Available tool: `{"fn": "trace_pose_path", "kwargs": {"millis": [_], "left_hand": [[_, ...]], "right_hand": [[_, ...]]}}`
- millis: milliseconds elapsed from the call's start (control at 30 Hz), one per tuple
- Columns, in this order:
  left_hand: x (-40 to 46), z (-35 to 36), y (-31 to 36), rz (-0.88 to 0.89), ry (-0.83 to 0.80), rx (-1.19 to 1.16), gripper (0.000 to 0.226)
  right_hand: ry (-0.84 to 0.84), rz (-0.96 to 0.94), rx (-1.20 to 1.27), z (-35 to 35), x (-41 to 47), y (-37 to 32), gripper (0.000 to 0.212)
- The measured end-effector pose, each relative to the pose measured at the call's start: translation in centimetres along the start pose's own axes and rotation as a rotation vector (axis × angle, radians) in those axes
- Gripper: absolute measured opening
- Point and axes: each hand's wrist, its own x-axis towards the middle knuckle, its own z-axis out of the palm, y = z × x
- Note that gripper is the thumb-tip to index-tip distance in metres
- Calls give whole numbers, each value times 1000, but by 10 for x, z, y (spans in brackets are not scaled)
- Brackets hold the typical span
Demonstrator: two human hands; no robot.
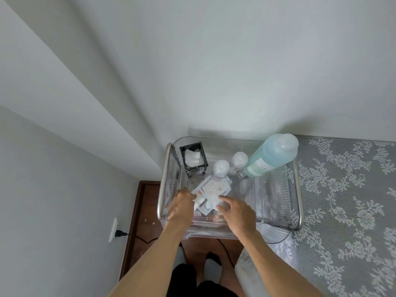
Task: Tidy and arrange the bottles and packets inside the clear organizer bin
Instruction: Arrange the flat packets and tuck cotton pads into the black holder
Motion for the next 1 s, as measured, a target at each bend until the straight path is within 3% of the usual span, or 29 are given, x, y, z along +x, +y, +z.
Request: {"fn": "trace_pose_path", "kwargs": {"millis": [200, 533, 1000], "left_hand": [[2, -6, 1, 145, 68, 43, 16], [-26, -20, 18, 121, 30, 162, 20], [-8, -136, 60, 181, 361, 205, 27]], "right_hand": [[59, -2, 31, -1, 6, 3, 28], [37, 23, 23, -12, -4, 1, 21], [36, 21, 126, -40, -31, -14, 19]]}}
